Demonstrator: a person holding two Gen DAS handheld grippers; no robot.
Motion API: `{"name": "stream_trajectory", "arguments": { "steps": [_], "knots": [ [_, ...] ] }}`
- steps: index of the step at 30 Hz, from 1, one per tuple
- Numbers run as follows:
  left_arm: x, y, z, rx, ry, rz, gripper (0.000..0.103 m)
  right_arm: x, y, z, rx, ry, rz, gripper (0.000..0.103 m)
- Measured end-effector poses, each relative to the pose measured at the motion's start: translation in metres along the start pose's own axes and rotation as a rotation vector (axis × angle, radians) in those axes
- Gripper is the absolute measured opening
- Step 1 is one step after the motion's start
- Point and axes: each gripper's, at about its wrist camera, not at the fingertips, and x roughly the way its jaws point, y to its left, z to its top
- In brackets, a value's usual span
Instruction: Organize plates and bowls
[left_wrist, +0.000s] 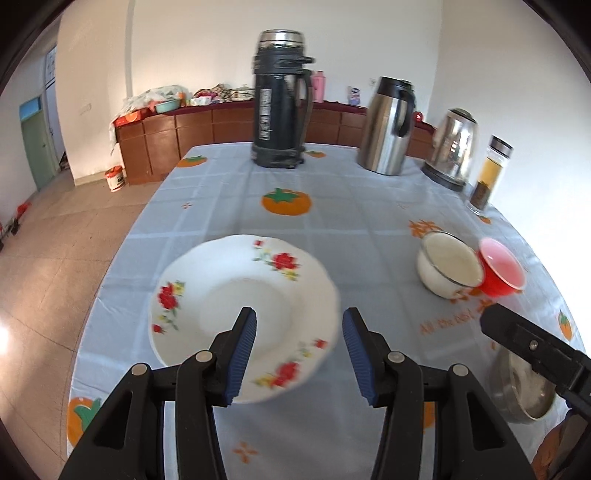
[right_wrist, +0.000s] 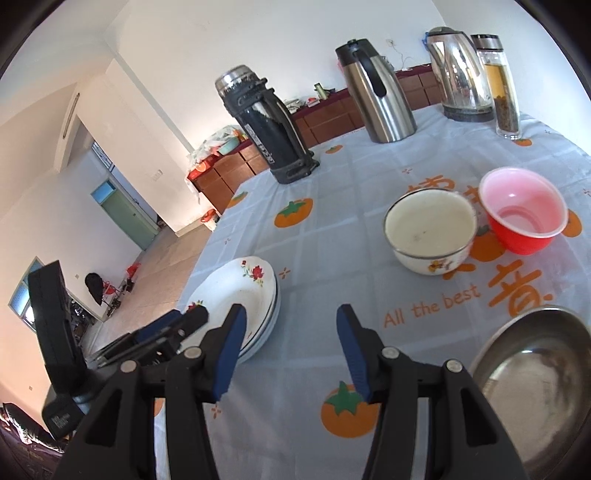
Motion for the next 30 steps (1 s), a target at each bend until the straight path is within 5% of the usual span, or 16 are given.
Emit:
{"name": "stream_trajectory", "arguments": {
  "steps": [11,30],
  "knots": [
    [0.006,-0.077,-0.011,0.048,0.062,-0.062,0.052,-0.061,-0.057,0.006,0.029,-0.004,-0.02,0.034],
    [0.029,-0.127,-0.011,0.105,0.103,-0.032,0.052,-0.081,-0.156,0.014,0.174,0.052,-0.009,0.033]
  ]
}}
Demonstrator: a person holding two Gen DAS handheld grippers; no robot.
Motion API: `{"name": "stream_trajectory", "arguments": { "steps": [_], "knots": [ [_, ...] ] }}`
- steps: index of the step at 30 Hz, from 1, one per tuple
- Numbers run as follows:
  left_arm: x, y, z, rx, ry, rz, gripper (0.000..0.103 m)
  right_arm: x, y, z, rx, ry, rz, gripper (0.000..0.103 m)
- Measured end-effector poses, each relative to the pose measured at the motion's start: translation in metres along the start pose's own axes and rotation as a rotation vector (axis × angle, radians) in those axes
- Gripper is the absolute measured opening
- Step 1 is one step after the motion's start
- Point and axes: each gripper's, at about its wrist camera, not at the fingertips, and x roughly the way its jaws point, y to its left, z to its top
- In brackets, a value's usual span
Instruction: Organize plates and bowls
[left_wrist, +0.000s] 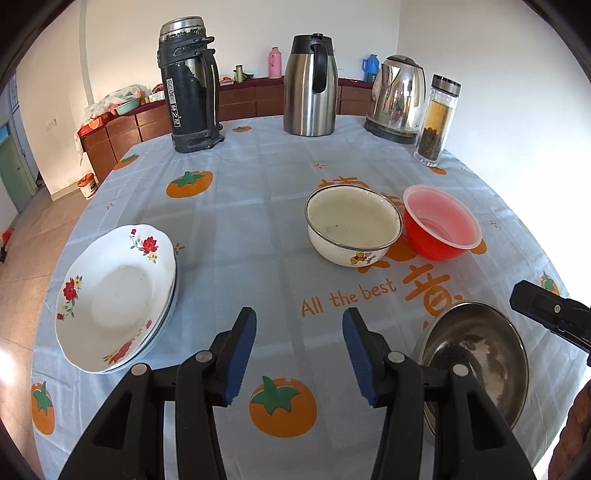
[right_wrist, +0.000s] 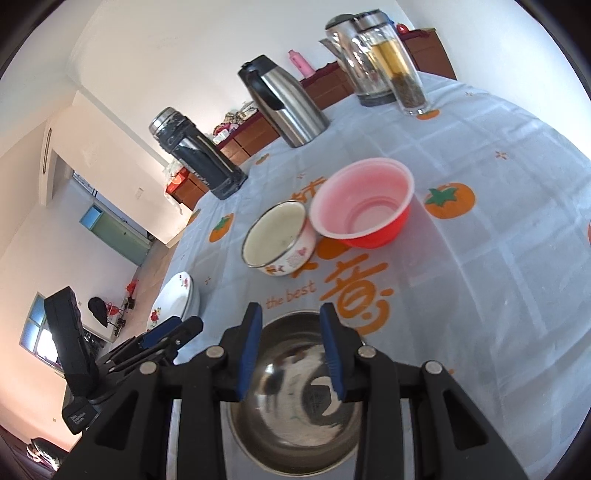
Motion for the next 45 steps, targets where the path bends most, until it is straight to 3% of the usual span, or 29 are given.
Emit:
{"name": "stream_trajectory", "arguments": {
  "steps": [4,12,17,22,27,32,45],
  "knots": [
    [0.006,0.002,0.006,-0.022,0.006,0.001,0.052,0.001,-0.008,0.012,0.002,0.014,0.012,0.02],
    [0.016,-0.007,0.023,-0.013,0.006,-0.011,0.052,-0.002,-0.037,0.04,0.039,-0.019,-0.031,0.022],
    [0.027,-0.023,0.044,0.008,0.012,-0.063,0.052,0.01,-0.062,0.061,0.085,-0.017,-0.062,0.022],
    [0.042,-0.049,0.079,0.03,0.027,-0.152,0.051,0.017,-0.077,0.076,0.106,-0.045,-0.073,0.022],
    [0.071,-0.072,0.118,0.052,0.096,-0.191,0.052,0.027,-0.092,0.087,0.135,-0.043,-0.074,0.023],
    [0.105,-0.091,0.137,0.103,0.16,-0.15,0.052,0.041,-0.101,0.091,0.146,-0.02,-0.063,0.03],
    [0.154,-0.114,0.152,0.132,0.234,-0.119,0.059,0.058,-0.108,0.094,0.148,-0.01,-0.028,0.031]
  ]
}}
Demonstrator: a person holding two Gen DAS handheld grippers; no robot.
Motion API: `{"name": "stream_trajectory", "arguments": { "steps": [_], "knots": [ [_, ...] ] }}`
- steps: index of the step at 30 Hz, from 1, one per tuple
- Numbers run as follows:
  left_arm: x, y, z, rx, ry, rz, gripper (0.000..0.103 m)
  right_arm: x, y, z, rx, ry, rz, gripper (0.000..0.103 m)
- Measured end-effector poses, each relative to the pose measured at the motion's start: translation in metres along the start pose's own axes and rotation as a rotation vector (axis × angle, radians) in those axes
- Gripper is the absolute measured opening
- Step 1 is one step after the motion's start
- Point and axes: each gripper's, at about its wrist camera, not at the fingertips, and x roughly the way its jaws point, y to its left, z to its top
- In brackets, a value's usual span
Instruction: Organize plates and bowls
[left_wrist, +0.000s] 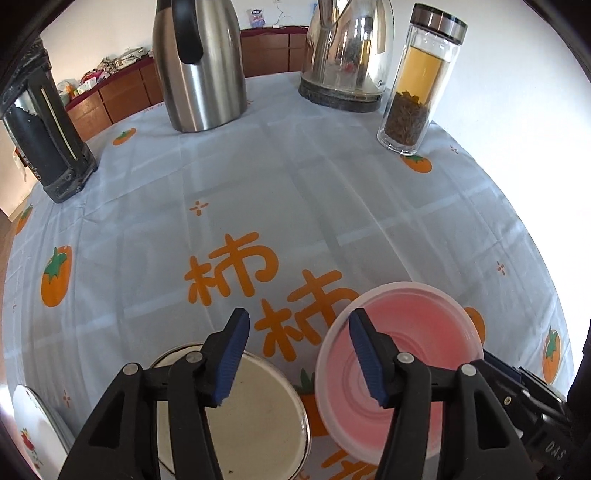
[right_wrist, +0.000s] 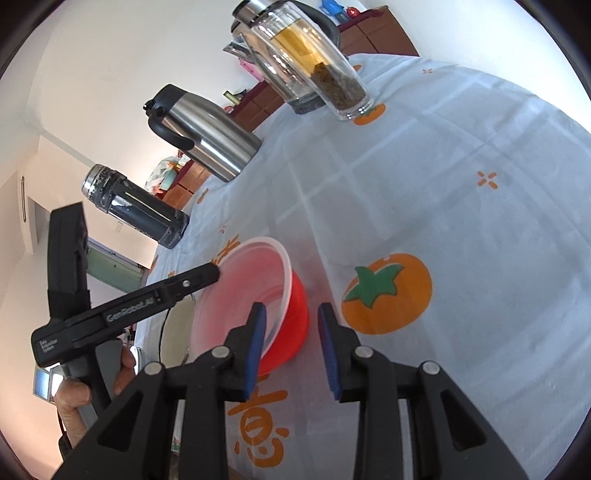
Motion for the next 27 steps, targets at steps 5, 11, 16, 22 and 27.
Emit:
{"name": "stream_trajectory", "arguments": {
  "steps": [5,11,16,22,27],
  "knots": [
    [0.006,-0.005,0.001,-0.005,0.015,-0.008,0.059,0.011,0.003,0.0,-0.01,0.024,0.008,0.026],
    [0.009,-0.014,-0.003,0.004,0.054,-0.079,0.037,0.015,0.005,-0.002,-0.015,0.034,0.047,0.014],
    [0.009,-0.015,-0.007,-0.008,0.063,-0.088,0.03,0.008,0.0,0.001,-0.008,0.009,0.053,0.014],
    [0.003,-0.012,-0.017,-0.047,0.074,-0.119,0.024,0.001,-0.005,0.002,0.002,0.004,0.063,0.012],
    [-0.008,-0.017,-0.023,-0.036,0.06,-0.114,0.024,-0.007,-0.002,0.0,-0.003,-0.01,0.069,0.012]
  ]
}}
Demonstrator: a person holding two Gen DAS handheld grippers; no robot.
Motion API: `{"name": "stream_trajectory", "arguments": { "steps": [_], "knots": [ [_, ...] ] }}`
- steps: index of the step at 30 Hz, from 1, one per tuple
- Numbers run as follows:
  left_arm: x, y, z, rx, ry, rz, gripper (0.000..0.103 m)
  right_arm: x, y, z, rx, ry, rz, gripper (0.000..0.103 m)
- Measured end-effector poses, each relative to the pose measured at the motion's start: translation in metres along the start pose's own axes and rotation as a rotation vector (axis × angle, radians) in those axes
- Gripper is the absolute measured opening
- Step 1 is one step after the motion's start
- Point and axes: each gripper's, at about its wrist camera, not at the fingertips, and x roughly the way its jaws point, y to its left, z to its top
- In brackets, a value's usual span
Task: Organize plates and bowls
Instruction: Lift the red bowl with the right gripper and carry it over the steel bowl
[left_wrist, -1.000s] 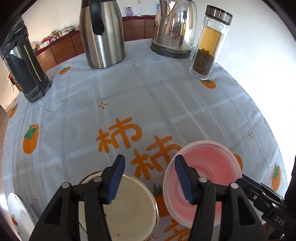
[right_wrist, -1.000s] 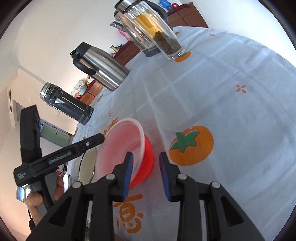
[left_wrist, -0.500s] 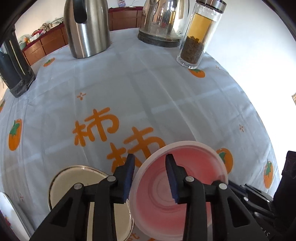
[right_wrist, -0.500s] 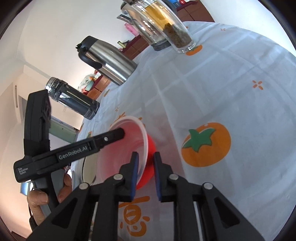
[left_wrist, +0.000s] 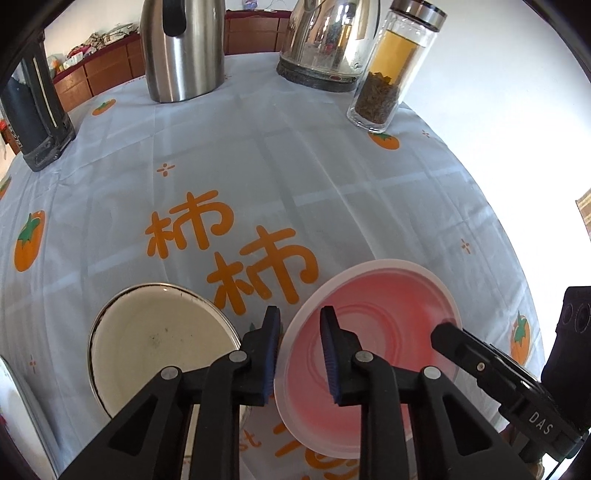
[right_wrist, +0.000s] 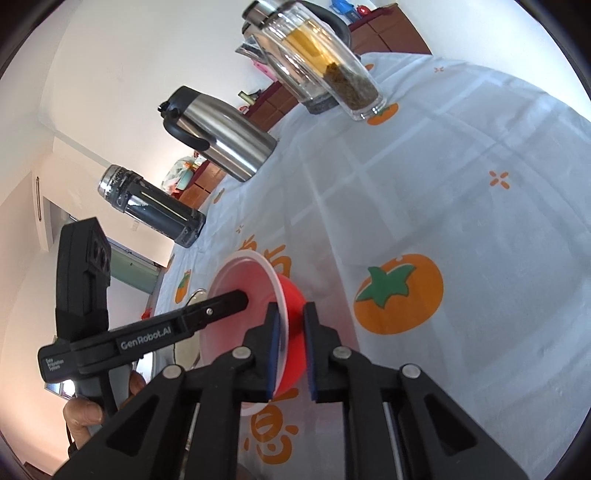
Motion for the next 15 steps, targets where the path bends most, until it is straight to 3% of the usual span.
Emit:
{"name": "stream_trajectory", "arguments": {
  "steps": [6,15],
  "knots": [
    [-0.004,-0.013,-0.003,0.04,-0.004,0.035,0.024,-0.008,-0.002,-0.005,0.017,-0.002,-0.012,0.012],
    [-0.045,-0.025,-0.012,0.069,-0.066,0.046,0.024,-0.041,0.018,-0.011,0.007,-0.032,0.021,0.012]
  ]
}}
